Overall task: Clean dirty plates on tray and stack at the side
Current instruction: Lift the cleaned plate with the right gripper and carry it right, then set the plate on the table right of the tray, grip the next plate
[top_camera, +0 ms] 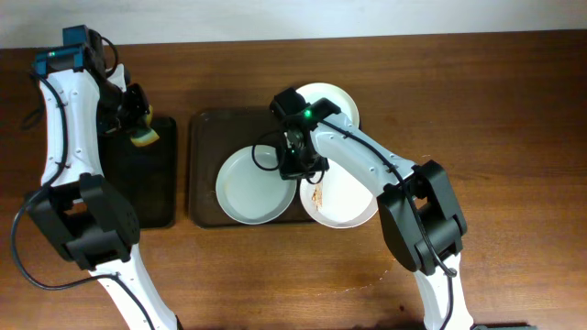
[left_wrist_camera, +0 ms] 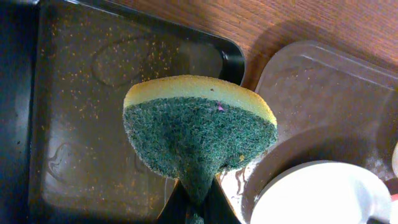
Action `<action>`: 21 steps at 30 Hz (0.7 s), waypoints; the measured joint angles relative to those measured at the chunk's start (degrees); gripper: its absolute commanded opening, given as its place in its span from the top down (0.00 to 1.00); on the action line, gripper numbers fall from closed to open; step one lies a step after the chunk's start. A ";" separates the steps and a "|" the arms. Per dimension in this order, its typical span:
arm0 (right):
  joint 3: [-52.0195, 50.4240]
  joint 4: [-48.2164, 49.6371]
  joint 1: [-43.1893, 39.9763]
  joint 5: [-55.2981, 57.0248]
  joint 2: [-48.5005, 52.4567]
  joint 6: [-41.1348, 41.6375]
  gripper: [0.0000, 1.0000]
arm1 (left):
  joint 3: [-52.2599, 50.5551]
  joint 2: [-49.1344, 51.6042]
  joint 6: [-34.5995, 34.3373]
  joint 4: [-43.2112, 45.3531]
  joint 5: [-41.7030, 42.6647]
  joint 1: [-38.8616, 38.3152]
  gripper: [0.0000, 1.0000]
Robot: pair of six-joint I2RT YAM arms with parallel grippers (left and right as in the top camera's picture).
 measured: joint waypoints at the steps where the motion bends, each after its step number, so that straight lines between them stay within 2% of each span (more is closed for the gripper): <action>1: 0.02 -0.02 0.00 0.00 0.00 -0.02 0.96 | 0.00 0.00 0.00 0.00 0.00 0.00 0.98; 7: 8.20 -2.38 0.00 4.44 -4.07 -2.29 0.96 | 0.00 0.00 0.00 0.00 0.02 0.00 0.99; 10: 10.56 -5.31 0.00 17.51 -17.68 -2.84 0.96 | 0.00 0.00 0.00 0.28 0.00 0.00 0.99; 13: 11.41 -14.73 -0.79 40.98 -30.95 -1.66 0.96 | -0.02 0.00 0.00 0.87 -0.09 0.00 0.99; 15: 11.61 -21.59 -5.97 49.13 -33.94 2.25 0.96 | -0.02 0.00 0.00 0.87 -0.17 0.00 0.99; 17: 10.62 -26.12 -14.62 52.46 -34.07 6.08 0.96 | -0.04 0.00 0.00 0.90 -0.17 0.00 0.99; 19: 6.93 -25.38 -21.51 52.50 -33.86 7.54 0.96 | -0.04 0.00 0.00 0.90 -0.20 0.00 0.99; 21: -3.17 -17.62 -29.70 48.26 -33.81 8.37 0.96 | -0.07 0.02 0.00 0.87 -0.17 0.00 0.99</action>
